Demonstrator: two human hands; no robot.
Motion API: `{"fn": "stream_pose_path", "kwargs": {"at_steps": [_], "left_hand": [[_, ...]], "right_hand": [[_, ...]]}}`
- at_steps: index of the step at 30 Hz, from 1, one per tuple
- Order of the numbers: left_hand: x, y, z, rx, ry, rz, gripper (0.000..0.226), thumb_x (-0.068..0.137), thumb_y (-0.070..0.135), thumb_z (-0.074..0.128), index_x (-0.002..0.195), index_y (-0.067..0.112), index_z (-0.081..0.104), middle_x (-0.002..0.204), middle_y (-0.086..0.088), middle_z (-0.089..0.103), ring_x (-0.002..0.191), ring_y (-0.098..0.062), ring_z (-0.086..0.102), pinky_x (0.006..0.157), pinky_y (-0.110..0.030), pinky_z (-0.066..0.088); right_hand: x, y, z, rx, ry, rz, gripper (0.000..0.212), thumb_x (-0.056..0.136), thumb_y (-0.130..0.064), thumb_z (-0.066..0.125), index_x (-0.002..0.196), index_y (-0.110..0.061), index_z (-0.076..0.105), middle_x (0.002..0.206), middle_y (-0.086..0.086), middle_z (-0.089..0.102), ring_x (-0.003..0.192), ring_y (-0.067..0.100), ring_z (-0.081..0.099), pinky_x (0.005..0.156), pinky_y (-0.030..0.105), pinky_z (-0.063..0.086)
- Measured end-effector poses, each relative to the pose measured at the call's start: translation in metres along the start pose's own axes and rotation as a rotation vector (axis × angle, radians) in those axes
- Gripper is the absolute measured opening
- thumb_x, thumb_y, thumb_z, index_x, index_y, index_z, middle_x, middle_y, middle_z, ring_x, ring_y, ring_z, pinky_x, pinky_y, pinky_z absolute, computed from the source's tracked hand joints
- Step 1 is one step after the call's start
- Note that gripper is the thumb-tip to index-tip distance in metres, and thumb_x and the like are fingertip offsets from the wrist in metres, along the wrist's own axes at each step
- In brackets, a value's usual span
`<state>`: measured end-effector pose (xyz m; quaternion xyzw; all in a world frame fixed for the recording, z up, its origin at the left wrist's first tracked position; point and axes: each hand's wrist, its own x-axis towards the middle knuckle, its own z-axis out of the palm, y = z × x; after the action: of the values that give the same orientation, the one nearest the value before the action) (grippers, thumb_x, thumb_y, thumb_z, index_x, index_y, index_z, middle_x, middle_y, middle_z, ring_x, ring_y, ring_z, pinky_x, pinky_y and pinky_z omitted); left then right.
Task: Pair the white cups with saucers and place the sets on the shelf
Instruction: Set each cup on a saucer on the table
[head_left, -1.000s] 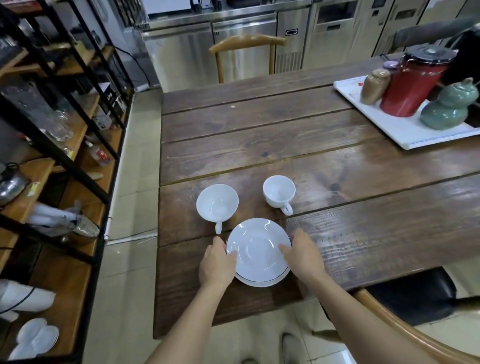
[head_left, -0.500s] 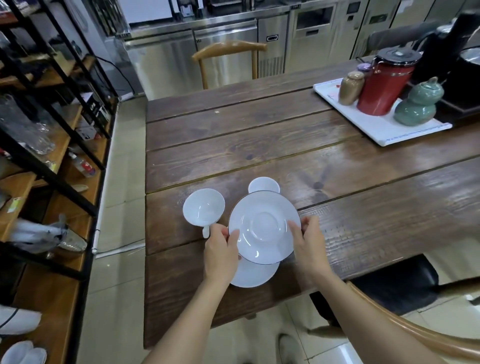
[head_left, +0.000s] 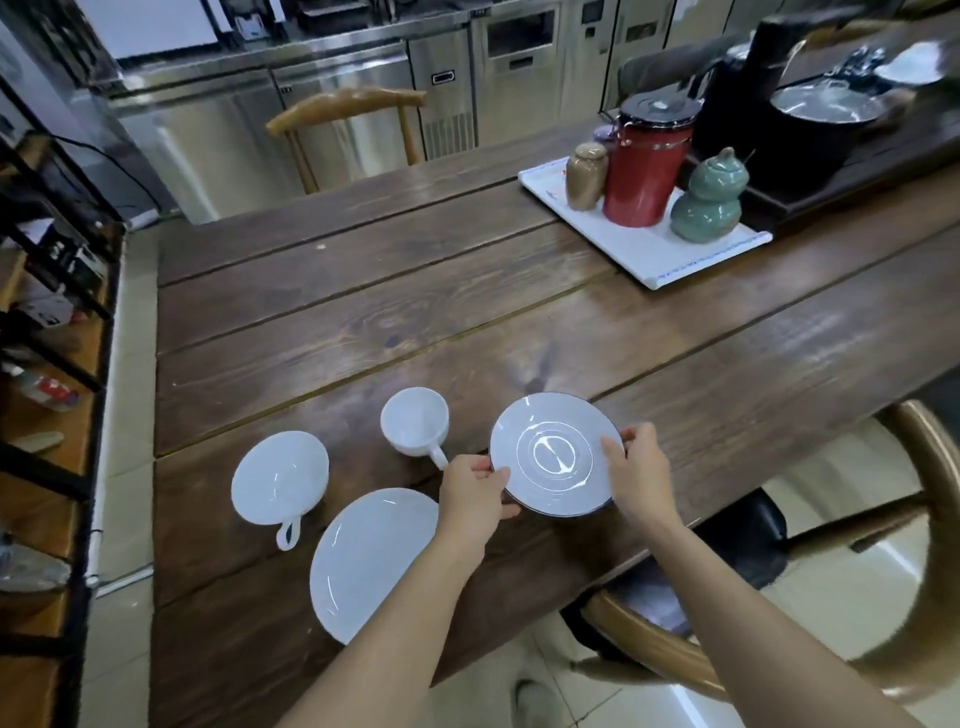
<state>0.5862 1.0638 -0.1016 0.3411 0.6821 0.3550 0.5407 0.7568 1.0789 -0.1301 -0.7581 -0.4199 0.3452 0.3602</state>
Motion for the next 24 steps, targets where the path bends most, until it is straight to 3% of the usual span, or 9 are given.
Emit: {"fn": "stream_pose_path", "kwargs": {"at_steps": [4,7,11,13,15,18,21,24], "left_hand": [[0.009,0.001,0.014,-0.089,-0.035,-0.176,0.018,0.089,0.007,0.056,0.107,0.003,0.057,0.107,-0.016,0.065,0.096,-0.026,0.063,0.066,-0.031,0.057],[0.014,0.002,0.017,-0.134,-0.021,-0.187,0.001,0.089,0.012,0.056,0.090,0.012,0.057,0.105,-0.014,0.065,0.095,-0.024,0.063,0.069,-0.034,0.057],[0.021,0.005,0.017,-0.093,0.013,-0.220,0.003,0.089,0.018,0.057,0.089,0.016,0.056,0.095,-0.005,0.064,0.089,-0.017,0.062,0.062,-0.029,0.054],[0.026,0.005,0.016,-0.043,0.032,-0.228,0.003,0.089,0.020,0.057,0.088,0.018,0.055,0.097,-0.005,0.064,0.090,-0.017,0.061,0.062,-0.028,0.053],[0.029,0.005,0.015,0.045,0.040,-0.219,0.011,0.088,0.022,0.057,0.078,0.020,0.053,0.095,-0.006,0.062,0.088,-0.018,0.059,0.071,-0.032,0.054],[0.028,0.009,0.010,0.345,0.060,-0.098,0.027,0.088,0.029,0.055,0.064,0.020,0.045,0.080,-0.006,0.057,0.074,-0.018,0.057,0.078,-0.038,0.050],[0.022,0.019,-0.001,0.401,0.340,0.157,0.034,0.090,0.034,0.052,0.059,0.020,0.051,0.062,0.000,0.060,0.064,-0.020,0.059,0.061,-0.029,0.049],[0.022,0.026,-0.018,0.270,0.630,0.329,0.038,0.091,0.028,0.051,0.054,0.020,0.046,0.052,0.004,0.050,0.053,-0.015,0.050,0.048,-0.021,0.033]], "right_hand": [[0.027,0.012,-0.004,-0.105,-0.087,0.003,0.018,0.091,-0.025,0.053,0.092,-0.012,0.041,0.075,-0.004,0.049,0.076,0.023,0.049,0.060,0.034,0.034],[0.040,0.015,0.000,-0.122,-0.126,0.004,0.021,0.090,-0.029,0.054,0.093,-0.013,0.040,0.073,-0.009,0.047,0.076,0.023,0.051,0.059,0.033,0.035],[0.051,0.019,0.006,-0.189,-0.160,-0.020,0.023,0.089,-0.032,0.055,0.092,-0.013,0.042,0.075,-0.003,0.052,0.076,0.026,0.053,0.065,0.037,0.039],[0.053,0.024,0.007,-0.260,-0.176,-0.051,0.023,0.089,-0.033,0.054,0.090,-0.013,0.042,0.076,0.000,0.054,0.073,0.027,0.053,0.062,0.036,0.038],[0.053,0.026,0.006,-0.333,-0.160,-0.078,0.025,0.090,-0.037,0.051,0.089,-0.014,0.043,0.073,-0.001,0.054,0.070,0.026,0.052,0.061,0.035,0.036],[0.054,0.021,0.005,-0.405,0.023,-0.110,0.029,0.090,-0.043,0.045,0.085,-0.015,0.046,0.081,-0.001,0.053,0.073,0.027,0.052,0.065,0.033,0.034],[0.056,0.006,0.007,-0.320,0.112,-0.204,0.027,0.091,-0.036,0.046,0.090,-0.010,0.054,0.091,0.001,0.051,0.079,0.029,0.054,0.067,0.035,0.038],[0.053,-0.017,0.021,-0.173,-0.054,-0.327,0.021,0.093,-0.033,0.047,0.093,-0.014,0.056,0.090,-0.002,0.055,0.080,0.022,0.054,0.070,0.035,0.040]]}}
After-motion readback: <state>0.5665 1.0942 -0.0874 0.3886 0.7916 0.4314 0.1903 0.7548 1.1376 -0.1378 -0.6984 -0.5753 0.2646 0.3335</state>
